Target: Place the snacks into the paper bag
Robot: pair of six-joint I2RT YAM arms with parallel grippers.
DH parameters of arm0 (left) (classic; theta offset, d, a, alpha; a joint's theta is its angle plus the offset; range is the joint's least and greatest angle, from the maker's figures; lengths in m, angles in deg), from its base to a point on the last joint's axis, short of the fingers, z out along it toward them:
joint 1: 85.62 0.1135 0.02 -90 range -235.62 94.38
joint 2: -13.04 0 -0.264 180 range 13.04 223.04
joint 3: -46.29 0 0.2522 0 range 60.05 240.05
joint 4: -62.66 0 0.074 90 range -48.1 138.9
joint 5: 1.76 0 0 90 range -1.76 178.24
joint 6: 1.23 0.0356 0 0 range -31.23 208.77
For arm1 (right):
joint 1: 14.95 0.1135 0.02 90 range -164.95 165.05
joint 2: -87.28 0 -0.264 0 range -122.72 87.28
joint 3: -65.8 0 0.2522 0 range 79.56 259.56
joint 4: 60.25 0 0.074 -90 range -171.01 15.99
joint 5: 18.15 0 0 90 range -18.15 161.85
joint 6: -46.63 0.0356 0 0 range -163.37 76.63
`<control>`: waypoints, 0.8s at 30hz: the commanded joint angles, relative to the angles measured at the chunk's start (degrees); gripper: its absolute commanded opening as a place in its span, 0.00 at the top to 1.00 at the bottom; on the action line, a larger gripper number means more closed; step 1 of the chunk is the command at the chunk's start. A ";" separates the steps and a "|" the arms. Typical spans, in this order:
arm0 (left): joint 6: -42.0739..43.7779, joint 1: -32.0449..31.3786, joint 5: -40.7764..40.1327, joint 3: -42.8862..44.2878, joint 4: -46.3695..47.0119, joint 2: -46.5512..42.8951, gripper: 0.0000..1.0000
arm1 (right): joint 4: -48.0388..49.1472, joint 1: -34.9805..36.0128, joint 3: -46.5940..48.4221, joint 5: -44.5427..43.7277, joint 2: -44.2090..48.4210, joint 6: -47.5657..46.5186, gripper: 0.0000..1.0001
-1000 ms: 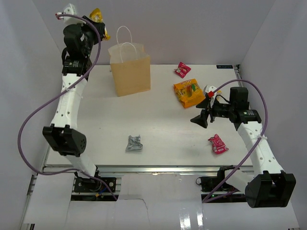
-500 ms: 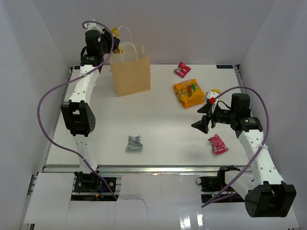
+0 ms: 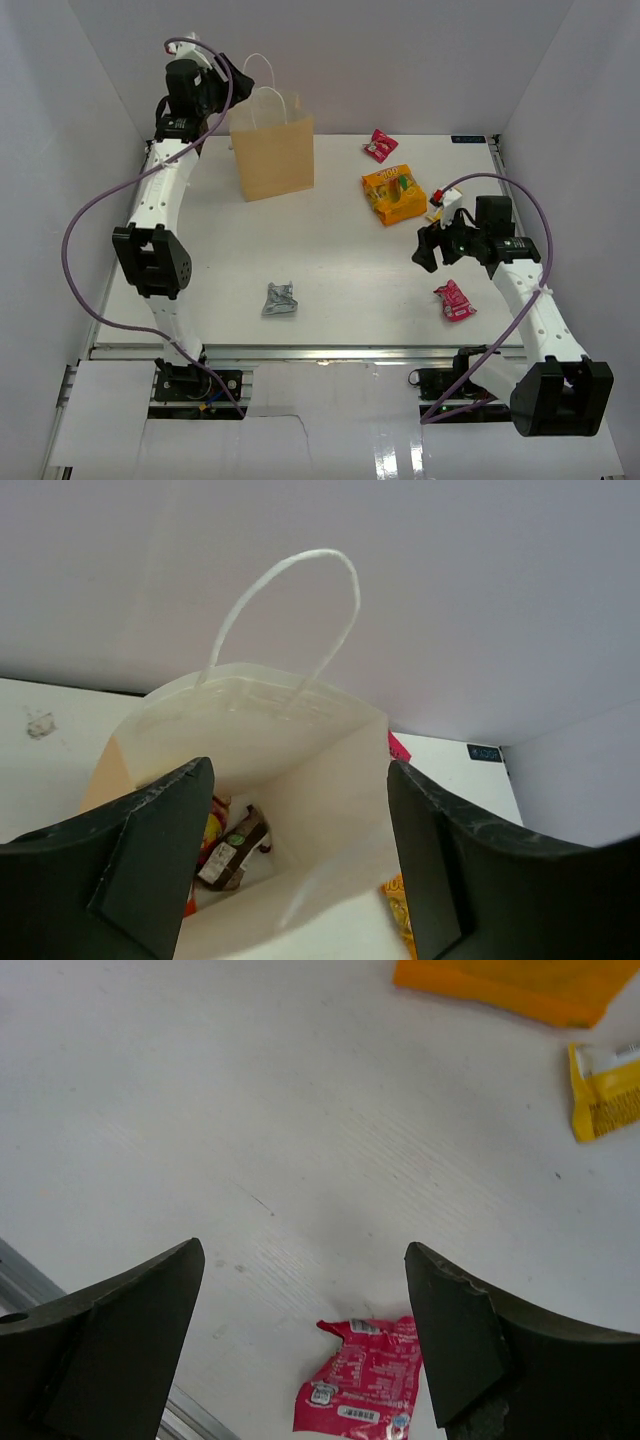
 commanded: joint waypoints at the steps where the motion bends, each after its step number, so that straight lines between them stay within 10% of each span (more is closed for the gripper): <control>1: 6.10 -0.06 -2.02 -4.53 -3.32 -14.12 0.19 | -5.11 -0.24 2.28 -15.34 -0.20 2.36 0.13; 11: 1.04 -0.06 4.47 -56.55 -5.95 -54.91 0.13 | -17.59 0.11 1.49 -21.51 -7.57 -7.14 0.22; 24: -11.01 -0.06 10.63 -80.77 -9.30 -74.62 0.13 | -16.64 1.52 0.69 -28.10 -23.04 -4.42 0.46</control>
